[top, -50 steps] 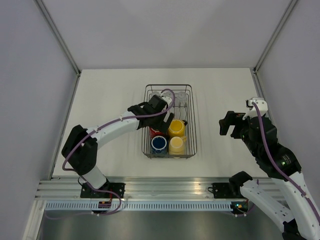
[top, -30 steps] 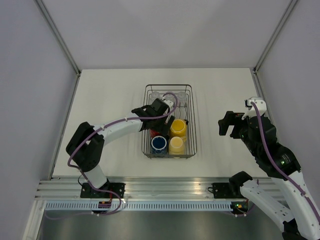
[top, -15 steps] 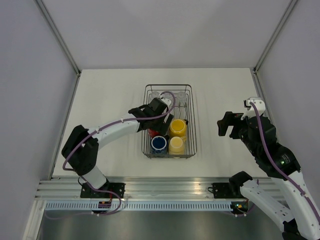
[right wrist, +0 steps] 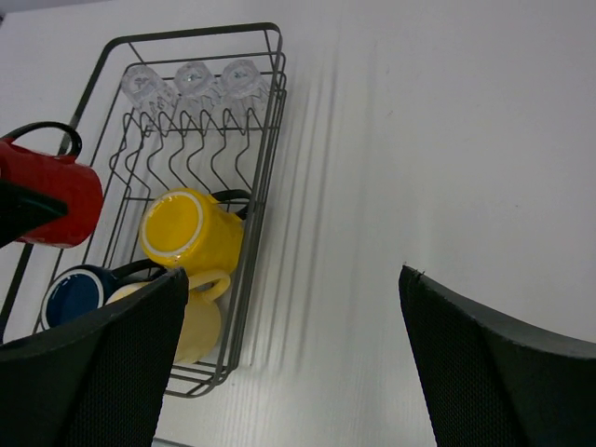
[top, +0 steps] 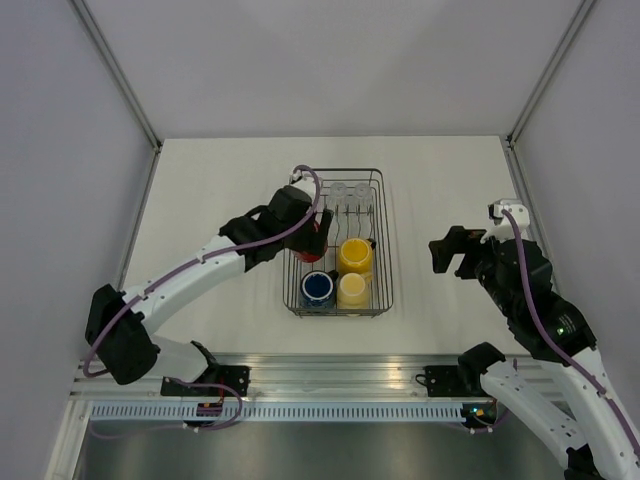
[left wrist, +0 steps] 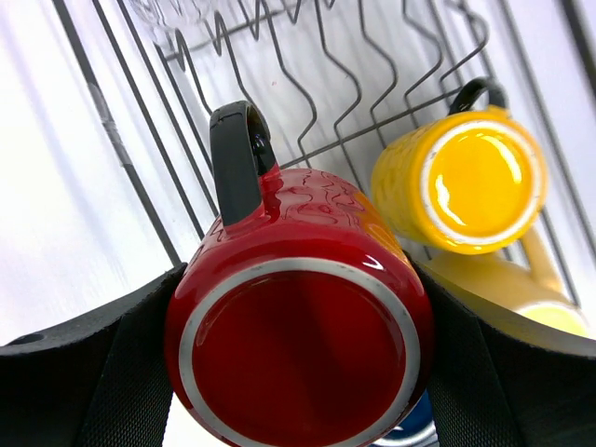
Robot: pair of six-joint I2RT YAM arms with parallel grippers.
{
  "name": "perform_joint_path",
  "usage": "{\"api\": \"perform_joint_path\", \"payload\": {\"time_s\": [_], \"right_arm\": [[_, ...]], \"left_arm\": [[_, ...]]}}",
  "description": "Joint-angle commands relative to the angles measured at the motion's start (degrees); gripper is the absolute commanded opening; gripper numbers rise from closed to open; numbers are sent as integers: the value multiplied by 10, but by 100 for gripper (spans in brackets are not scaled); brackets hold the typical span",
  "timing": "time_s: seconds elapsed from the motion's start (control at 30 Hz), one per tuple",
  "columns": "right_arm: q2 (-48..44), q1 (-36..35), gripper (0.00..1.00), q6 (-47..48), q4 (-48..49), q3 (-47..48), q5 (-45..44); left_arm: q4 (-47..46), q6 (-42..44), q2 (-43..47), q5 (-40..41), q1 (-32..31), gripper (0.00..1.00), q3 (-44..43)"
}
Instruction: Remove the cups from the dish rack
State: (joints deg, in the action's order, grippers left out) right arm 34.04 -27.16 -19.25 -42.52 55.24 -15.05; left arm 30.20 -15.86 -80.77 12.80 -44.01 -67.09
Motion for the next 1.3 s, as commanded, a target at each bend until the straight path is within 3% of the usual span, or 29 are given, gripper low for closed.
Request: {"api": "perform_joint_path", "payload": {"time_s": [0.0, 0.13, 0.3, 0.37, 0.4, 0.53, 0.7, 0.87, 1.07, 1.27], "right_arm": [[-29, -1, 98, -25, 78, -26, 63], [-26, -2, 98, -43, 146, -56, 149], [1, -1, 98, -70, 230, -86, 321], [17, -2, 98, -98, 291, -108, 383], [25, -1, 98, -112, 347, -124, 456], [58, -2, 98, -198, 506, -168, 560], [67, -3, 98, -277, 669, -214, 593], [81, -16, 95, -326, 764, -232, 611], [113, -57, 79, -343, 822, -231, 598], [154, -120, 61, -319, 872, -218, 576]], "left_arm": [[-51, -44, 69, -9, 1, 2, 0], [-99, -85, 124, -55, 1, 2, 27], [-204, -138, 201, -148, 1, 2, 88], [-237, -153, 221, -174, 1, 2, 103], [-270, -172, 238, -193, 1, 2, 121], [-341, -242, 266, -225, 1, 2, 157], [-482, -366, 281, -310, 1, 2, 219], [-611, -448, 271, -356, 1, 2, 252], [-695, -501, 275, -342, 0, 2, 294], [-709, -524, 284, -315, -3, 2, 313]]}}
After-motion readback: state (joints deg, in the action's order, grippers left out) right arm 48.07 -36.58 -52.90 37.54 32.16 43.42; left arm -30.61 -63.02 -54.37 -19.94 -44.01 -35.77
